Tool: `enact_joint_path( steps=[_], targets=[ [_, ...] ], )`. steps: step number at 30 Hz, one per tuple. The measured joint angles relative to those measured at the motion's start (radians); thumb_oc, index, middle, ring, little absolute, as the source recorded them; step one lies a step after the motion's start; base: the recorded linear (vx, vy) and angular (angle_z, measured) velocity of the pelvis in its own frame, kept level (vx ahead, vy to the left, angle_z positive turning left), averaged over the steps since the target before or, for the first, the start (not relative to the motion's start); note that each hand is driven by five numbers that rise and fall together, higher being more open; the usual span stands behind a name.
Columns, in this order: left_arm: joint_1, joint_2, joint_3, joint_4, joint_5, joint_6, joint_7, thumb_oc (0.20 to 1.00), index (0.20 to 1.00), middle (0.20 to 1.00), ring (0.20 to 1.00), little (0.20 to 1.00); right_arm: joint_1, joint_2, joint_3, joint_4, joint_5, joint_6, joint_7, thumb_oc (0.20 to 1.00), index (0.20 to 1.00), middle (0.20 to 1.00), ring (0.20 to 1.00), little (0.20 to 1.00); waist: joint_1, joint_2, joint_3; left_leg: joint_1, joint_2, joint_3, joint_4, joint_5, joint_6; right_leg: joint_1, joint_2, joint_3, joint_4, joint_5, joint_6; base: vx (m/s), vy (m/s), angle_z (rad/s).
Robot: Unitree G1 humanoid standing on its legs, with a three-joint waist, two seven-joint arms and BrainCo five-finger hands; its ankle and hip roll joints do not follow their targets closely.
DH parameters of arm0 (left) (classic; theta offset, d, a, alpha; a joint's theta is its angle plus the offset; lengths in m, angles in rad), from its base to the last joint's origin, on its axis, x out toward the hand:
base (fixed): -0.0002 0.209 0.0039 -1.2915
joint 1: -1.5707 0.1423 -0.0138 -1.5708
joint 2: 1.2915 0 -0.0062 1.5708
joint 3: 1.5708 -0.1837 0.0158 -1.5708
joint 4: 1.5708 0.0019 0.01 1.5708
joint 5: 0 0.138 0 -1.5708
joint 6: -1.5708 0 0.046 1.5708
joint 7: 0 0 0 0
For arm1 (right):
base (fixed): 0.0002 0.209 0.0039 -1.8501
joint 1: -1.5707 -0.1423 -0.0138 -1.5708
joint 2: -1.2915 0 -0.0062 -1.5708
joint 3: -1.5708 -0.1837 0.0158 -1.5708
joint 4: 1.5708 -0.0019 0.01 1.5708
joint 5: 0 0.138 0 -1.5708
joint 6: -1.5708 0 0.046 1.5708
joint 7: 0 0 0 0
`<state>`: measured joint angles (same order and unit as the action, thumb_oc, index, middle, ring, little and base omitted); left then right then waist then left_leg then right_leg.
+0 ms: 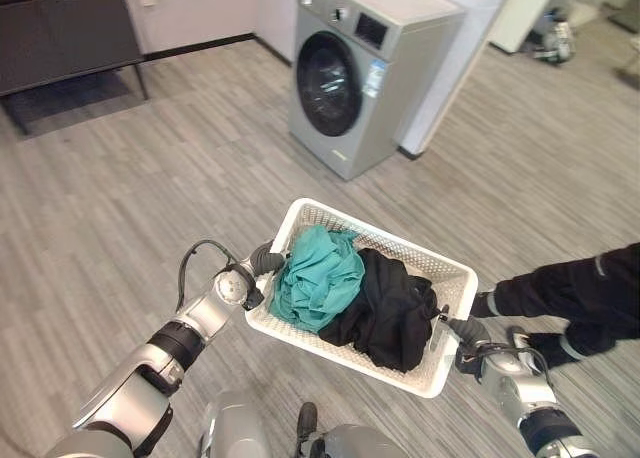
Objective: Grab the laundry basket,head to the washer,open it,put in the laundry and shut it.
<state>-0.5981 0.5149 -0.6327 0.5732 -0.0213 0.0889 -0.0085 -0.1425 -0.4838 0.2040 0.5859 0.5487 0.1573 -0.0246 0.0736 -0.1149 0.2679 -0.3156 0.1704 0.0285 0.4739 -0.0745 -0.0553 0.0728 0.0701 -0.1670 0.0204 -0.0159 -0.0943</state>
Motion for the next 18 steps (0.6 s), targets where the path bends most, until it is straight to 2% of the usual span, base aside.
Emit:
enact_joint_path(
  steps=[1,2,3,4,5,7,8,9,10,11,12,13,14,15,16,18],
  targets=[
    [-0.001,0.004,0.0,0.001,0.0,0.0,0.002,0.2,0.2,0.2,0.2,0.2,0.001,0.004,0.006,0.002,0.0,0.0,0.0,0.2,0.2,0.2,0.2,0.2,0.019,0.006,0.004,0.002,-0.039,0.014,-0.154,0.023,-0.016,0.019,0.002,0.0,-0.014,-0.009,-0.004,0.3,0.067,0.1],
    [0.0,0.007,-0.001,-0.001,0.0,0.0,0.003,0.2,0.2,0.2,0.2,0.2,0.0,0.003,0.007,0.001,0.0,-0.001,0.0,0.2,0.2,0.2,0.2,0.2,0.038,0.013,0.005,0.008,-0.049,0.016,-0.216,0.045,-0.009,0.023,0.005,-0.003,-0.013,0.001,-0.001,0.57,0.199,-0.07],
    [0.001,0.021,-0.01,0.001,0.0,0.0,0.001,0.2,0.2,0.2,0.2,0.2,-0.005,0.01,0.017,0.006,-0.001,-0.005,0.0,0.2,0.2,0.2,0.2,0.2,0.051,0.021,0.009,-0.007,-0.062,0.014,-0.253,0.074,-0.011,0.059,0.018,0.012,-0.033,-0.028,0.007,0.74,0.277,-0.1],
    [0.003,0.026,-0.012,0.01,0.0,-0.002,-0.003,0.2,0.2,0.2,0.2,0.2,-0.02,0.038,0.016,0.043,-0.001,-0.006,-0.003,0.2,0.2,0.2,0.2,0.2,0.058,0.018,0.014,0.004,-0.079,0.0,-0.294,0.078,-0.02,0.085,0.018,0.021,-0.033,-0.056,0.02,0.77,0.318,-0.35],
    [0.01,0.03,-0.011,0.011,0.0,-0.001,-0.002,0.2,0.2,0.2,0.2,0.2,-0.026,0.049,0.018,0.058,-0.001,-0.006,-0.007,0.2,0.2,0.2,0.2,0.2,0.087,0.023,0.014,0.023,-0.077,0.006,-0.338,0.086,-0.008,0.09,0.018,0.049,-0.007,-0.081,0.021,0.35,0.16,-0.45],
    [0.021,0.041,-0.017,0.012,0.0,-0.003,-0.008,0.2,0.2,0.2,0.2,0.2,-0.018,0.058,0.019,0.056,-0.001,-0.007,-0.007,0.2,0.2,0.2,0.2,0.2,0.092,0.033,0.012,0.053,-0.082,0.003,-0.331,0.09,0.007,0.132,0.019,0.072,0.01,-0.118,0.043,0.35,0.199,-0.49],
    [0.028,0.044,-0.017,0.013,0.0,-0.006,-0.008,0.2,0.2,0.2,0.2,0.2,-0.012,0.061,0.021,0.055,-0.001,-0.007,-0.007,0.2,0.2,0.2,0.2,0.2,0.097,0.034,0.009,0.085,-0.094,0.009,-0.324,0.134,0.022,0.144,-0.002,0.098,0.039,-0.165,0.057,0.36,0.231,-0.7],
    [0.04,0.047,-0.015,0.015,-0.001,-0.006,-0.007,0.2,0.2,0.2,0.2,0.2,-0.016,0.063,0.021,0.054,-0.004,-0.008,-0.008,0.2,0.2,0.2,0.2,0.2,0.102,0.034,0.008,0.116,-0.108,0.028,-0.323,0.138,0.035,0.095,-0.023,0.112,0.212,-0.203,0.112,0.28,0.207,-0.82],
    [0.047,0.051,-0.014,0.014,-0.001,-0.006,-0.008,0.2,0.2,0.2,0.2,0.2,-0.015,0.063,0.02,0.048,-0.004,-0.009,-0.009,0.2,0.2,0.2,0.2,0.2,0.1,0.051,0.003,0.137,-0.103,0.039,-0.337,0.188,0.049,0.037,-0.035,0.112,0.342,-0.228,0.167,0.15,0.171,-0.56],
    [0.049,0.058,-0.016,0.014,0.0,-0.012,-0.01,0.2,0.2,0.2,0.2,0.2,0.004,0.075,0.024,0.045,-0.004,-0.016,-0.011,0.2,0.2,0.2,0.2,0.2,0.071,0.035,-0.006,0.168,-0.14,0.042,-0.344,0.168,0.091,-0.017,-0.063,0.138,0.486,-0.22,0.201,0.16,0.17,-0.12],
    [0.045,0.058,-0.014,0.012,-0.001,-0.019,-0.007,0.2,0.2,0.2,0.2,0.2,0.007,0.085,0.015,0.045,-0.005,-0.019,-0.017,0.2,0.2,0.2,0.2,0.2,0.056,0.029,-0.006,0.194,-0.169,0.051,-0.339,0.142,0.115,-0.094,-0.104,0.153,0.685,-0.203,0.243,0.15,0.158,0.06],
    [0.043,0.059,-0.014,0.01,-0.001,-0.019,-0.006,0.2,0.2,0.2,0.2,0.2,0.007,0.086,0.012,0.044,-0.005,-0.02,-0.018,0.2,0.2,0.2,0.2,0.2,0.05,0.031,-0.007,0.21,-0.175,0.065,-0.341,0.141,0.116,-0.115,-0.119,0.152,0.738,-0.2,0.245,0.21,0.092,0.03],
    [0.035,0.064,-0.015,0.003,-0.001,-0.019,-0.007,0.2,0.2,0.2,0.2,0.2,0.007,0.086,0.012,0.041,-0.005,-0.024,-0.018,0.2,0.2,0.2,0.2,0.2,0.047,0.035,-0.007,0.233,-0.183,0.062,-0.345,0.125,0.128,-0.134,-0.136,0.162,0.742,-0.195,0.245,0.26,0.077,-0.14],
    [0.028,0.067,-0.013,-0.002,-0.001,-0.02,-0.006,0.2,0.2,0.2,0.2,0.2,0.005,0.088,0.009,0.04,-0.005,-0.027,-0.018,0.2,0.2,0.2,0.2,0.2,0.052,0.039,-0.005,0.263,-0.191,0.065,-0.366,0.114,0.143,-0.144,-0.174,0.098,0.694,-0.205,0.225,0.2,0.023,0.04],
    [0.021,0.072,-0.009,-0.003,-0.001,-0.02,-0.006,0.2,0.2,0.2,0.2,0.2,0.005,0.091,0.01,0.037,-0.005,-0.036,-0.018,0.2,0.2,0.2,0.2,0.2,0.041,0.042,-0.006,0.284,-0.197,0.055,-0.385,0.121,0.144,-0.134,-0.199,0.053,0.583,-0.201,0.214,0.16,-0.105,0.2],
    [0.003,0.069,-0.008,-0.003,-0.001,-0.021,-0.003,0.2,0.2,0.2,0.2,0.2,0.0,0.093,0.009,0.036,-0.005,-0.039,-0.018,0.2,0.2,0.2,0.2,0.2,0.033,0.042,-0.007,0.307,-0.208,0.031,-0.402,0.112,0.144,-0.157,-0.213,0.044,0.461,-0.184,0.209,0.12,-0.104,0.39]
  ],
)
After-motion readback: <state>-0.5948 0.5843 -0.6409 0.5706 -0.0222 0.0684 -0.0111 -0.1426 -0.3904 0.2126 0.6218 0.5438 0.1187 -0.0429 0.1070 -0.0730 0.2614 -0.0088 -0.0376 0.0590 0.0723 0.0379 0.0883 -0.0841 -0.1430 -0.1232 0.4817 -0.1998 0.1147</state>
